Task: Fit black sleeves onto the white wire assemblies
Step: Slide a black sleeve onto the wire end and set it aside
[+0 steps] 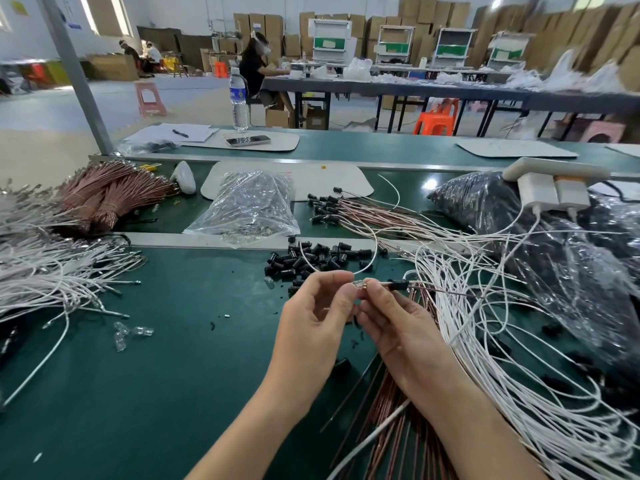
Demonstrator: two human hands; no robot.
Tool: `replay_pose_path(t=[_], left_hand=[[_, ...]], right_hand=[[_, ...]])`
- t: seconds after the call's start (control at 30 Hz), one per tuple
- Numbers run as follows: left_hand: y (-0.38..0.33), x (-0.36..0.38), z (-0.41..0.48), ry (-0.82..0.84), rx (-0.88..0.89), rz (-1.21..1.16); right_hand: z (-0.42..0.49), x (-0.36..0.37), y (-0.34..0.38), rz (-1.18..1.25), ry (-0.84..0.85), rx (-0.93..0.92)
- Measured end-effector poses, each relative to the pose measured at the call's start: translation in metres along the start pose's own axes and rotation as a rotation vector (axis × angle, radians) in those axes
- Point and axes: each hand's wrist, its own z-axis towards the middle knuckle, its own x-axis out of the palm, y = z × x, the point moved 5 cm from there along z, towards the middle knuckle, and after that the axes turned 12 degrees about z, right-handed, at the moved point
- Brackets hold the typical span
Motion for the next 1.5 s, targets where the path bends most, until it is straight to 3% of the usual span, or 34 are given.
replay_pose_path(t=[1.5], left_hand=[[0.0004,0.0,-0.0016,0.035,0.09,0.095]], right_hand=[[-0.0033,-0.0006,-0.0022,0.028,-0.031,0.014]])
